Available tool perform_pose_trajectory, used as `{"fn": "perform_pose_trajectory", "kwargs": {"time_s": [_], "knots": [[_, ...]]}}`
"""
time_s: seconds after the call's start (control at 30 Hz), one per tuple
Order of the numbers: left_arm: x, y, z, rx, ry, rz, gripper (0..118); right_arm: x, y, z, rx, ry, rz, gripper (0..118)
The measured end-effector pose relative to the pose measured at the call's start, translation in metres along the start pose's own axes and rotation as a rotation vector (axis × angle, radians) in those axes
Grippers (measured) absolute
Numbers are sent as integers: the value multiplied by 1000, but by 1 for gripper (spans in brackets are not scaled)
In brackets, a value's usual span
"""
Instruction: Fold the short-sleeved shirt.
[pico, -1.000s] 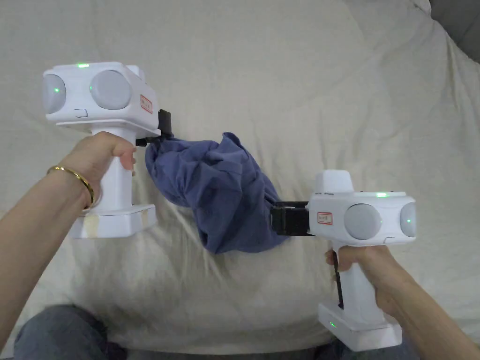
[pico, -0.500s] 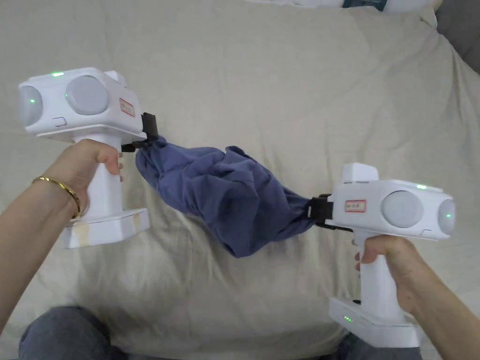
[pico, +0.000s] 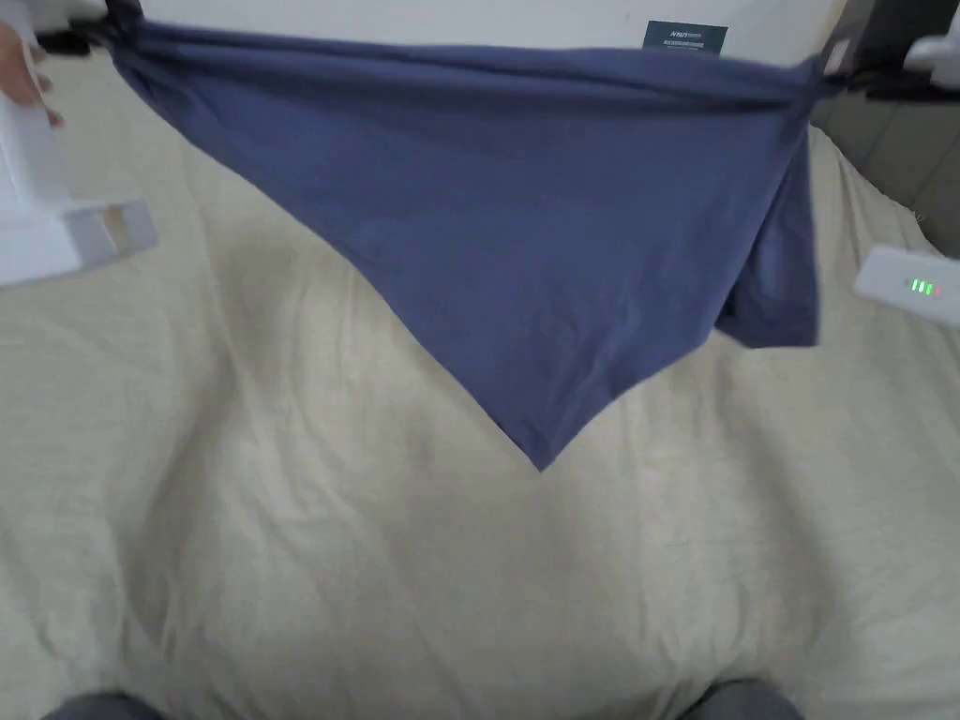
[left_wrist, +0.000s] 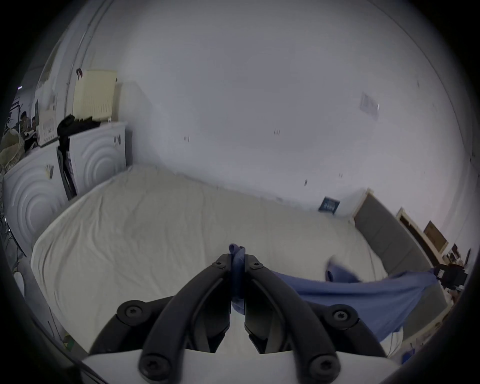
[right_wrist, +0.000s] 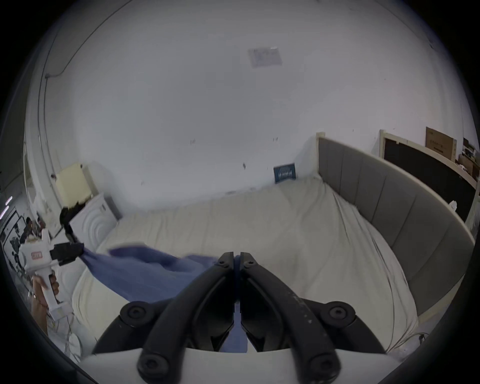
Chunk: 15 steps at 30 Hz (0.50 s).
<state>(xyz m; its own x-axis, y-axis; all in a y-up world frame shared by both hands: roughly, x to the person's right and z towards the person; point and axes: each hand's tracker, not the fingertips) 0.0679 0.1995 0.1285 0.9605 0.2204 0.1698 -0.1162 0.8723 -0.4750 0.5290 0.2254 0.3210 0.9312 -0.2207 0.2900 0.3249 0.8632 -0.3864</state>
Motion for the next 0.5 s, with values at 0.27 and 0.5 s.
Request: {"fn": "perform_pose_trajectory", "kwargs": {"time_s": [0.27, 0.5], "knots": [[55, 96, -15, 147, 56, -82, 9, -32, 93, -35, 121, -95, 74, 5], [73, 131, -48, 201, 57, -90, 9, -35, 125, -73, 164, -142, 44, 5]]}}
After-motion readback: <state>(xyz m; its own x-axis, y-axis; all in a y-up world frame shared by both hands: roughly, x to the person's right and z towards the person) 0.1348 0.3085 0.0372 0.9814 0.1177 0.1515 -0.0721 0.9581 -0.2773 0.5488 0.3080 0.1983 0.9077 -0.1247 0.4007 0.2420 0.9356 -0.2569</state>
